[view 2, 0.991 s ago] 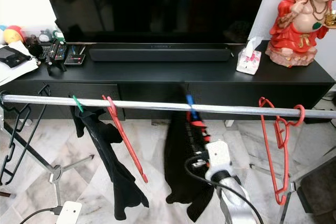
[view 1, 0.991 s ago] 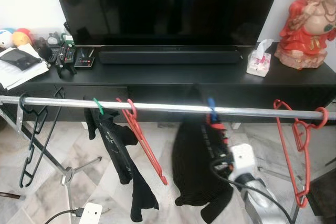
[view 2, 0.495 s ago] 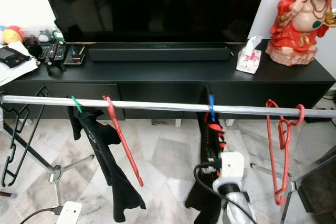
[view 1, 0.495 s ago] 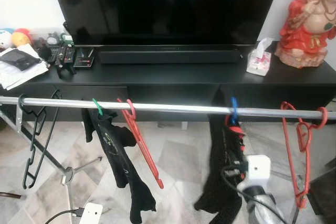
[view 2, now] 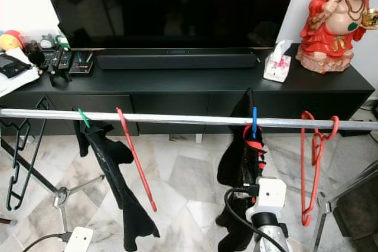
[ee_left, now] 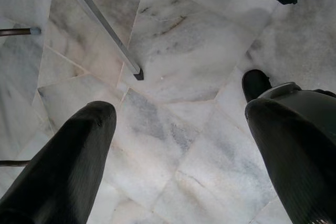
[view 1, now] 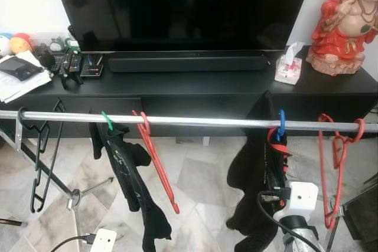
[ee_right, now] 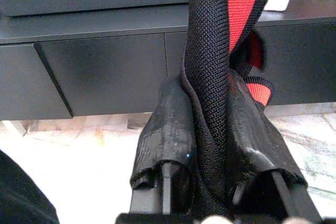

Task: Hang hanger

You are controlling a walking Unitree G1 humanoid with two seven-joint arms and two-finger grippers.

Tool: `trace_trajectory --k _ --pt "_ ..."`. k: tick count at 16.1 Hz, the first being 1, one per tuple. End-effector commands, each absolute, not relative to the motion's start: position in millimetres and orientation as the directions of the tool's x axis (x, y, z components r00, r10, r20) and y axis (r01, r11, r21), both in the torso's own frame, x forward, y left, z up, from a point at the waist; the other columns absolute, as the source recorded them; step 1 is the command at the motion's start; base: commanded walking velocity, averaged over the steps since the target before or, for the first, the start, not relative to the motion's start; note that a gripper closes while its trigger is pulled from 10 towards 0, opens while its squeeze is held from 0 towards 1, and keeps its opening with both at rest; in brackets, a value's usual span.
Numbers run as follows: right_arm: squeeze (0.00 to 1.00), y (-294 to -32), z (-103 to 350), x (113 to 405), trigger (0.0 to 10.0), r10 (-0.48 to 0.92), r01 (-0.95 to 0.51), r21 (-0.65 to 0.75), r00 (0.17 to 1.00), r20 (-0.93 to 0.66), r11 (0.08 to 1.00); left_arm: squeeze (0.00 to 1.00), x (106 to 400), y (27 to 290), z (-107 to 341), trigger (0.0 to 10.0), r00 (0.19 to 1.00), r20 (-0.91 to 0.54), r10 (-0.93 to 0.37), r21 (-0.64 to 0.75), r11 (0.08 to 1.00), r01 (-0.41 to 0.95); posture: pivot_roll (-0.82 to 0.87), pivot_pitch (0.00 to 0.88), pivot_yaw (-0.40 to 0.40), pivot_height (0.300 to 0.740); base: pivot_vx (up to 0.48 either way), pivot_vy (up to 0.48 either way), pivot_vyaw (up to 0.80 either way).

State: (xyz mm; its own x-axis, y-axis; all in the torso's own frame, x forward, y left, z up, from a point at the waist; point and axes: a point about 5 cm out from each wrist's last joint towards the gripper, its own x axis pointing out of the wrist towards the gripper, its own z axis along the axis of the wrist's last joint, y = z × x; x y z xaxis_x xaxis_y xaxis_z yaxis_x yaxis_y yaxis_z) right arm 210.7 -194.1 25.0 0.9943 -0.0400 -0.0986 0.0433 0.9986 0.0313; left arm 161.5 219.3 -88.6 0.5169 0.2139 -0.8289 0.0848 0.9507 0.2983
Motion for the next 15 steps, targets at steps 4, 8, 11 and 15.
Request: trace_trajectory --k 4,8,11,15 --pt "0.0 -212.5 6.1 187.2 0.0 -0.231 0.23 -0.029 0.959 -0.165 0.973 0.0 153.2 218.9 -92.1 10.0 0.497 -0.84 0.217 0.3 0.949 0.093 -0.2 0.0 -0.003 0.74 0.0 0.0 0.0" --pt "0.0 -213.3 -2.0 179.1 0.0 -0.261 0.258 -0.044 0.944 -0.2 0.965 0.0 152.7 221.6 -91.7 10.0 0.498 -0.837 0.226 0.308 0.947 0.088 -0.19 0.0 -0.004 0.74 0.0 0.0 0.0" --pt "0.0 -209.2 -32.2 176.4 10.0 -0.208 0.215 -0.024 0.9 -0.382 0.976 0.0 152.2 221.9 -91.9 10.0 0.495 -0.84 0.223 0.304 0.948 0.089 -0.2 0.0 -0.002 0.74 0.0 0.0 0.0" --pt "0.0 -212.7 -49.1 189.0 10.0 -0.121 0.149 0.018 0.862 -0.492 0.989 0.0 151.8 221.3 -92.2 10.0 0.493 -0.842 0.218 0.293 0.953 0.08 -0.19 0.0 -0.002 0.74 0.0 0.0 0.0"
